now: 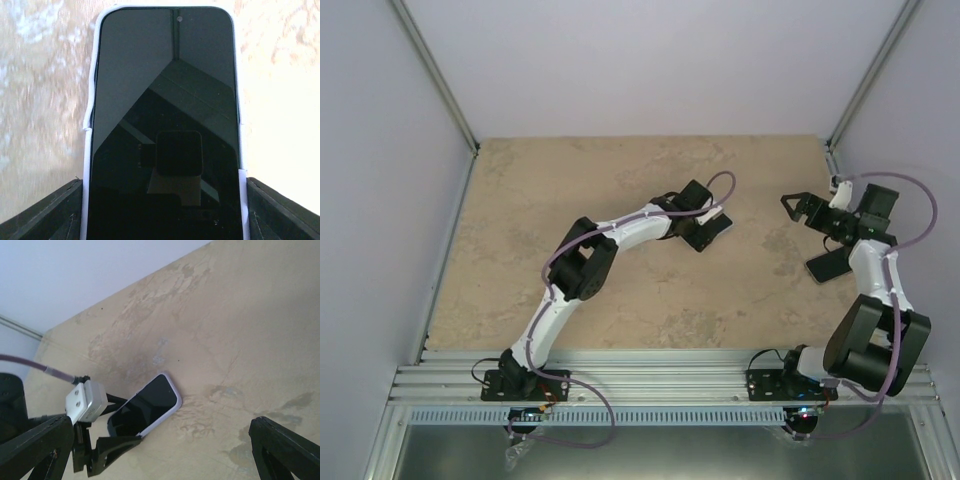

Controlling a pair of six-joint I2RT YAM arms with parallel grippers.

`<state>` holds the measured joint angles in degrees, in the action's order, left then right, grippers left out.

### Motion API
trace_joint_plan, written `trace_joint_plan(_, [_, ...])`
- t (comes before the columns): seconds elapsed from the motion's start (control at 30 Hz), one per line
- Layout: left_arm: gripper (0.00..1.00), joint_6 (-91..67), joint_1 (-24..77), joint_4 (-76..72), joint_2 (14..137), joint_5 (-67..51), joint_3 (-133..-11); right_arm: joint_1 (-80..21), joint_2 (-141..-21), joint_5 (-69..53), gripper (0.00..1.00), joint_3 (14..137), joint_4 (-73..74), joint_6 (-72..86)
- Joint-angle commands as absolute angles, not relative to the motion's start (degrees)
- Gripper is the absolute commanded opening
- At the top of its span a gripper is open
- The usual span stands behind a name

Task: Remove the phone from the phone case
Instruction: Pick up the phone at the center of the board.

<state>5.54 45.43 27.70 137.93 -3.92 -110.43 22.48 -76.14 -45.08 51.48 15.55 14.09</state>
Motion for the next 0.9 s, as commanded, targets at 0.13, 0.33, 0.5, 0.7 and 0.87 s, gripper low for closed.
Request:
trace_joint_plan(0.13, [0.45, -0.90, 43.78, 19.52, 125.18, -7.39, -97.09, 17.17, -82.66, -48.03, 0.98, 52.05, 13.08, 23.86])
trace_joint_plan(0.33, [0.43, -3.98, 42.36, 14.46, 118.73, -10.19, -90.20, 13.49, -86.87, -50.50, 0.98, 51.53, 13.03, 28.06])
trace_joint_plan(0.5, [0.43, -5.43, 42.36, 12.25, 115.38, -10.58, -88.09, 9.81, -89.24, -52.28, 0.97, 50.55, 10.46, 33.55])
trace_joint_plan(0.7, [0.43, -6.71, 42.36, 12.83, 113.27, -11.66, -88.58, 3.81, -91.64, -53.00, 0.86, 53.03, 7.18, 38.60])
trace_joint_plan(0.87, [0.43, -7.51, 42.36, 13.05, 111.05, -12.25, -88.43, 0.16, -92.96, -52.70, 0.77, 54.78, 3.60, 42.84])
